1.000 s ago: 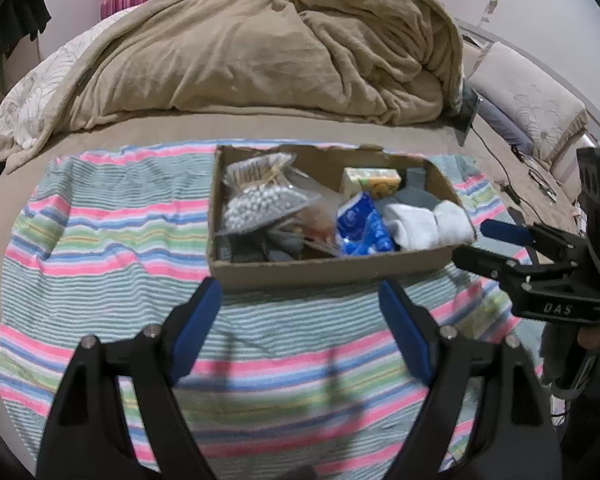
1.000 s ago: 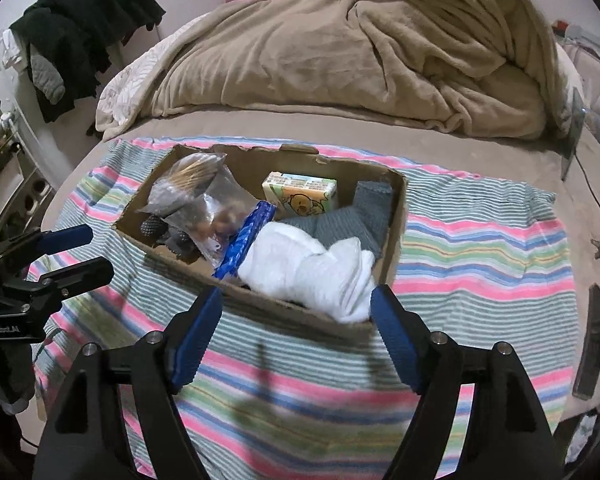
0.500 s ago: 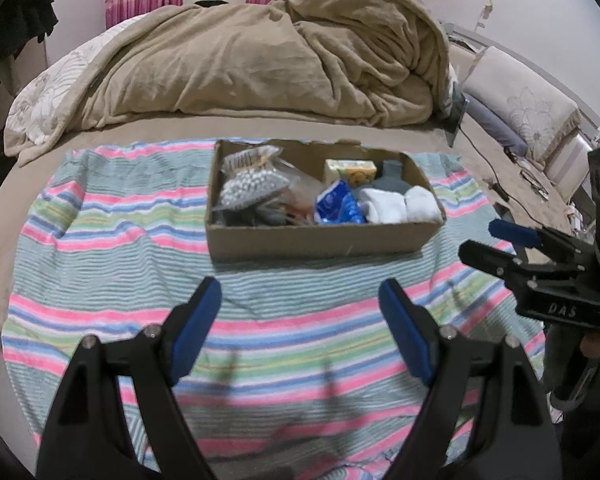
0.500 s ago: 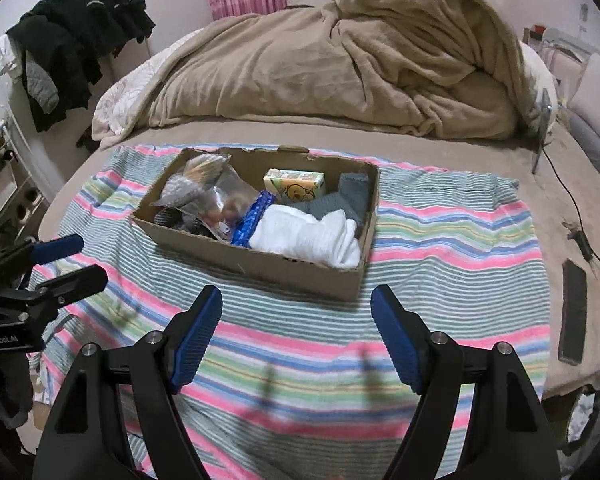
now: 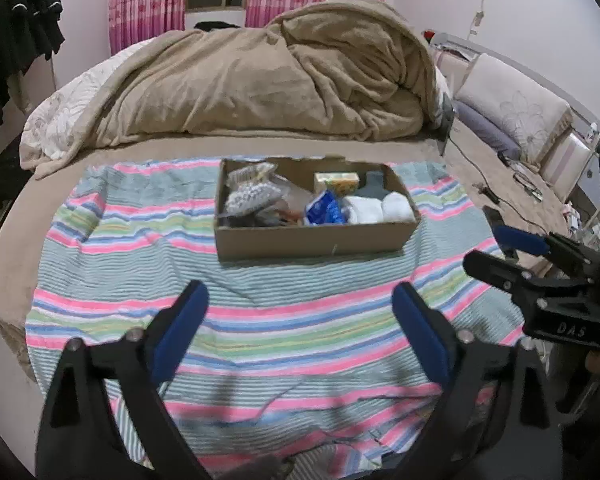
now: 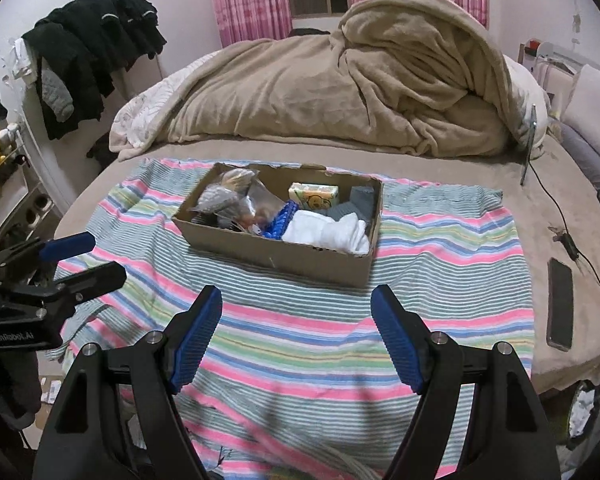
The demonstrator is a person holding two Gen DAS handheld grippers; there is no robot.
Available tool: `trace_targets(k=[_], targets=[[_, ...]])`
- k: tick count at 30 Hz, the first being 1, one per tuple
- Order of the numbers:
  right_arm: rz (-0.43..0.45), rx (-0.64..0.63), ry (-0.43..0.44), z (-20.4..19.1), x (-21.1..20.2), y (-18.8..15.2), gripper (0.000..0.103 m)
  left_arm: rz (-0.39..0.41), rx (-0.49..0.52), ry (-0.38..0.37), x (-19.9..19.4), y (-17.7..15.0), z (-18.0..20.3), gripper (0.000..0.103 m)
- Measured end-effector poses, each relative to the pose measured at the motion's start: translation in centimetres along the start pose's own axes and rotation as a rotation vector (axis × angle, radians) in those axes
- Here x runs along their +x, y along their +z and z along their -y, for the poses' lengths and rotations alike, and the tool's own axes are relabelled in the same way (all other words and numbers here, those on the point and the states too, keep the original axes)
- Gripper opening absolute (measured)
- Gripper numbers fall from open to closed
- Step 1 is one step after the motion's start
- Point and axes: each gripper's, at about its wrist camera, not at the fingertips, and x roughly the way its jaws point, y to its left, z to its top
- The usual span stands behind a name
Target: Organize objects
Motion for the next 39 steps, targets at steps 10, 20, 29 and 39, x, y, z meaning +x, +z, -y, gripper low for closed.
trace_targets(k=[10, 20, 29, 39], targets=[[0.031, -0.011, 0.008, -1.2, -2.3, -0.6, 0.080, 0.047, 0.017, 0.001, -2.6, -0.1, 0.8, 0.096], [0.035, -0.016, 0.008, -1.5, -2.5, -0.7, 0.080, 0.058, 0.020, -0.002, -3.1, 0.1, 0.9, 0.096], [0.031, -0.015, 0.008, -1.5, -2.4, -0.6, 0.080, 0.062, 0.020, 0.003, -3.0, 0.4, 0.9, 0.096], [0.016, -0.013, 0.008, -1.3, -1.7, -0.2, 0.080, 0.081, -0.004, 0.043, -2.7, 0.7, 0.0, 0.096]])
